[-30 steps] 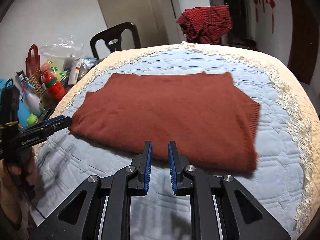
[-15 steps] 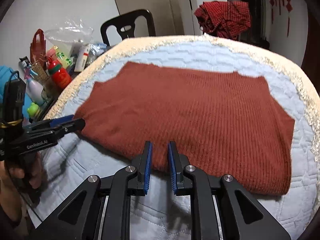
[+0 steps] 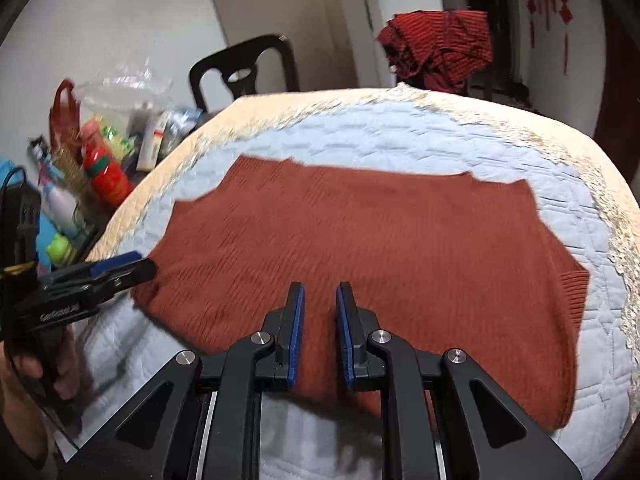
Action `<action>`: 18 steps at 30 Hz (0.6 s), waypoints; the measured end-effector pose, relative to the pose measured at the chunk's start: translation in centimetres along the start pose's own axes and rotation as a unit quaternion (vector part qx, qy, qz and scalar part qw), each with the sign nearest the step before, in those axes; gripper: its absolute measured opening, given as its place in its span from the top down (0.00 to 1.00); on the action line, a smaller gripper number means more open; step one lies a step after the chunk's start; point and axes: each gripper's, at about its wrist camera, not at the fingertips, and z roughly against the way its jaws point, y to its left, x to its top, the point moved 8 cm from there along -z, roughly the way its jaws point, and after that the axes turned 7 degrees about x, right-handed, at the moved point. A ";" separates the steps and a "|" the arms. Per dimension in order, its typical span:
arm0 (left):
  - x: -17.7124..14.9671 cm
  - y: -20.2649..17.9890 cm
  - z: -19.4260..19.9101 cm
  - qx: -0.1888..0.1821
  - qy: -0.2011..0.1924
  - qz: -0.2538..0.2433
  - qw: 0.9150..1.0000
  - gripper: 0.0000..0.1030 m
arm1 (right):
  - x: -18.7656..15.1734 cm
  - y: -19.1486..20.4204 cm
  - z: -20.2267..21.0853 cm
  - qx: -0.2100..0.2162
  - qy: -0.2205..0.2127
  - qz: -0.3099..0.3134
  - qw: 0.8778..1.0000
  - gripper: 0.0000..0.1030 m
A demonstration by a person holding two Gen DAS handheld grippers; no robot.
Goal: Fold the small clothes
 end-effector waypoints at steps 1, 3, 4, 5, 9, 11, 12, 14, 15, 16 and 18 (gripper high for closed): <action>0.3 -0.1 0.1 0.000 -0.003 -0.002 1.000 0.46 | 0.1 -0.6 0.2 -0.003 -0.004 -0.007 1.000 0.84; 0.8 0.0 -0.2 0.002 -0.005 -0.006 1.000 0.46 | 0.3 -2.4 0.7 -0.017 -0.013 -0.027 0.999 0.84; 0.9 0.1 -0.5 0.004 -0.003 -0.005 1.000 0.46 | 0.3 -3.3 0.9 -0.024 -0.016 -0.038 0.999 0.84; 1.0 0.2 -0.9 0.004 0.000 -0.004 1.000 0.46 | 0.3 -4.8 1.3 -0.034 -0.020 -0.054 0.998 0.84; 0.6 1.3 -3.1 -0.003 0.032 0.019 0.999 0.46 | -0.4 -9.7 2.4 -0.084 -0.024 -0.111 0.990 0.84; 0.6 1.7 -3.6 -0.016 0.037 0.035 0.999 0.45 | -0.4 -10.7 3.4 -0.067 -0.039 -0.142 0.987 0.84; 0.7 1.7 -3.7 -0.021 0.036 0.037 0.998 0.45 | -0.2 -10.5 3.8 -0.063 -0.045 -0.144 0.987 0.84; 1.3 1.6 -4.0 -0.030 0.036 0.041 0.998 0.43 | 0.2 -9.5 4.2 -0.061 -0.049 -0.125 0.989 0.84; 1.6 1.5 -4.3 -0.037 0.036 0.043 0.998 0.43 | 0.5 -8.5 4.1 -0.053 -0.048 -0.111 0.991 0.84; 1.9 1.5 -4.7 -0.042 0.037 0.046 0.997 0.43 | 0.7 -7.6 3.9 -0.045 -0.047 -0.102 0.993 0.84; 2.4 1.4 -5.2 -0.049 0.035 0.054 0.997 0.41 | 1.0 -5.8 3.2 -0.024 -0.042 -0.079 0.996 0.84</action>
